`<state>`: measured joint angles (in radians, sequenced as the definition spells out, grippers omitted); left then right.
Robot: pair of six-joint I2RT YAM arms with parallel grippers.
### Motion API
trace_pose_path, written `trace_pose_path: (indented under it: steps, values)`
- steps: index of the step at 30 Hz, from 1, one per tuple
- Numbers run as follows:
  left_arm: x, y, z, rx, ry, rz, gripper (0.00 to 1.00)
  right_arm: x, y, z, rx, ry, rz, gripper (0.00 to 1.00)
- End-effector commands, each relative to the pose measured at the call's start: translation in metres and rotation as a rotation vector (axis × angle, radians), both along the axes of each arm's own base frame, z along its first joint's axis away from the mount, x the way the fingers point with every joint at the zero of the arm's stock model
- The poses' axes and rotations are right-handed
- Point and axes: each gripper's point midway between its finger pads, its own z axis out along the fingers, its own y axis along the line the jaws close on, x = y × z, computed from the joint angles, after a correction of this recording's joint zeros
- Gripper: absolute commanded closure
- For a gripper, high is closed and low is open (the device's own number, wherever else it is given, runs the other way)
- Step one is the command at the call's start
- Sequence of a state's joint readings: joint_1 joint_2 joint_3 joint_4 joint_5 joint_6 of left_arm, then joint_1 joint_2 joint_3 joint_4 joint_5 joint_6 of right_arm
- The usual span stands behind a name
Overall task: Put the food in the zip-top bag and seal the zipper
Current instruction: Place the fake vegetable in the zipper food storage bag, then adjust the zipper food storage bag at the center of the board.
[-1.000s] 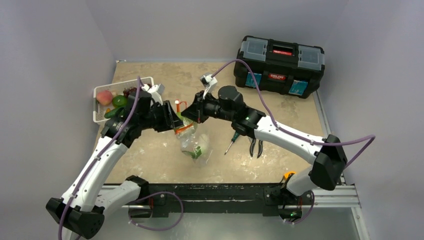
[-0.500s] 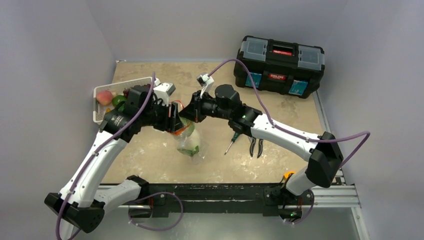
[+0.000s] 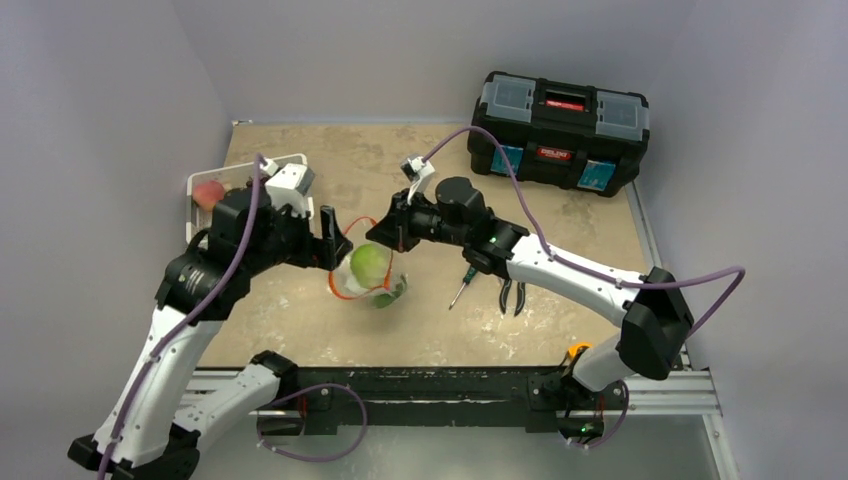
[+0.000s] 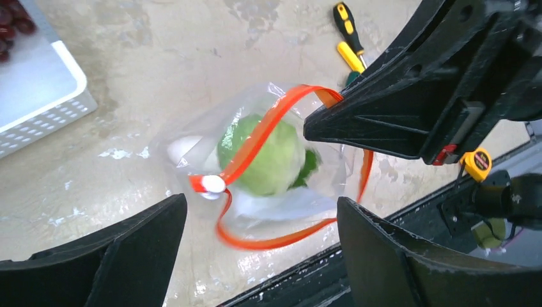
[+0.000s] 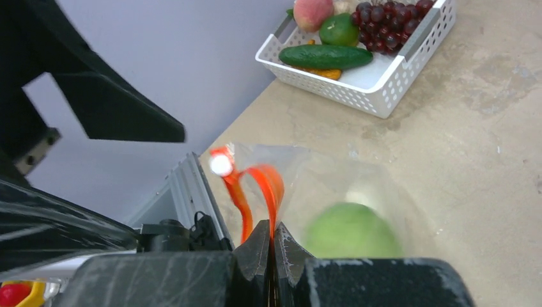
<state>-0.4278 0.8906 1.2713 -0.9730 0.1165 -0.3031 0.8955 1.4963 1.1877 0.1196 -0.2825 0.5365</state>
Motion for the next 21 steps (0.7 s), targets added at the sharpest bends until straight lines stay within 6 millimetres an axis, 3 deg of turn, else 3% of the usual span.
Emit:
trace_pose_path:
  steps: [1,6,10,16,21]
  values:
    - [0.008,0.021,0.011,-0.033,-0.087,0.164,0.13,0.003,-0.010,0.024,0.037,-0.060,-0.021,1.00]
    - [0.003,0.037,-0.009,-0.055,-0.053,0.290,0.22,0.006,-0.020,0.029,0.035,-0.086,-0.053,1.00]
    - [-0.002,0.008,-0.035,-0.209,0.059,0.242,0.30,0.010,-0.024,0.029,0.030,-0.091,-0.074,1.00]
    - [-0.003,-0.037,-0.082,-0.411,0.292,0.189,0.33,0.011,-0.026,0.033,0.039,-0.096,-0.070,1.00]
    - [0.009,-0.054,-0.077,-0.510,0.284,0.153,0.45,0.008,-0.028,0.032,0.036,-0.094,-0.068,1.00]
